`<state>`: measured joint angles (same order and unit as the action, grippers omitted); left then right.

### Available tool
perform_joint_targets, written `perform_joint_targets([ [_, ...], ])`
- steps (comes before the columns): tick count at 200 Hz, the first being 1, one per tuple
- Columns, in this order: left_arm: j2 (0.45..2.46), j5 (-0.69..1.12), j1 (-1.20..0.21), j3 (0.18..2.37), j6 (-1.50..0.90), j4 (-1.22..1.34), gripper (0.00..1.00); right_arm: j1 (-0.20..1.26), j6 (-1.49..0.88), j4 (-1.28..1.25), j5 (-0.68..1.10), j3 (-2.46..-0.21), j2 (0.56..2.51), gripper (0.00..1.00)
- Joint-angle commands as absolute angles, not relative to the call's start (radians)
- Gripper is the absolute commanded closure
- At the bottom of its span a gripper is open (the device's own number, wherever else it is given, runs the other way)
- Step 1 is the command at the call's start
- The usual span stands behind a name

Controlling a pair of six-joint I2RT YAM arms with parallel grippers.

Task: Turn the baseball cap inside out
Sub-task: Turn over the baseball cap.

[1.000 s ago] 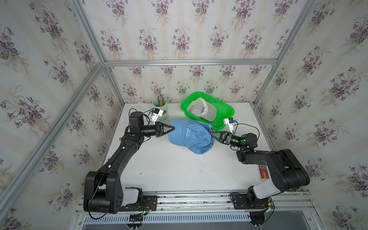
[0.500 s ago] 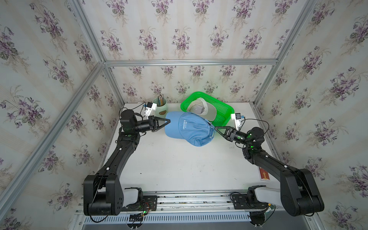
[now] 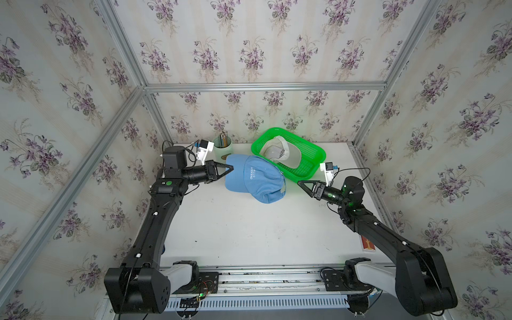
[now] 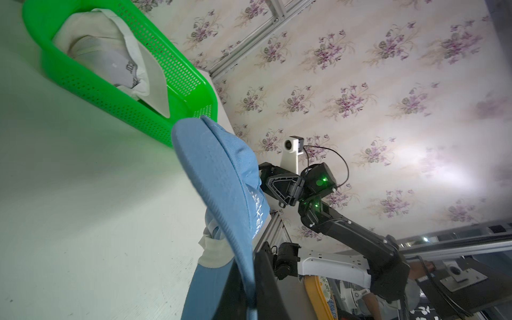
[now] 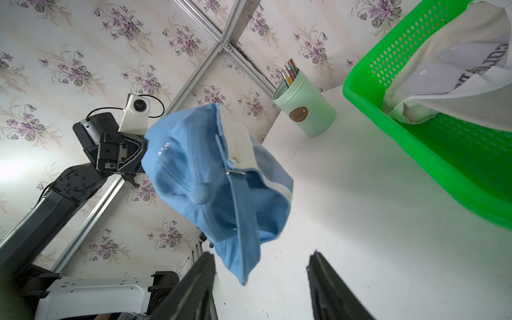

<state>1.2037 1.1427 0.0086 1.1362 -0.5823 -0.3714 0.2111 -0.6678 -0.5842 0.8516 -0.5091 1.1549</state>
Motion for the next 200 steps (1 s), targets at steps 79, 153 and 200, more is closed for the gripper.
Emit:
perform_joint_targets([
  [79, 1.161, 1.042, 0.002, 1.14, -0.558, -0.4, 1.0, 0.467, -0.625, -0.507, 0.526, -0.56, 1.329, 0.23],
  [153, 1.146, 1.084, 0.0, 1.101, -0.642, -0.29, 1.0, 0.531, -0.714, -0.736, 0.572, -0.604, 1.519, 0.25],
  [200, 1.133, 1.184, 0.0, 1.04, -0.797, -0.092, 1.0, 0.569, -0.768, -0.878, 0.616, -0.625, 1.593, 0.3],
])
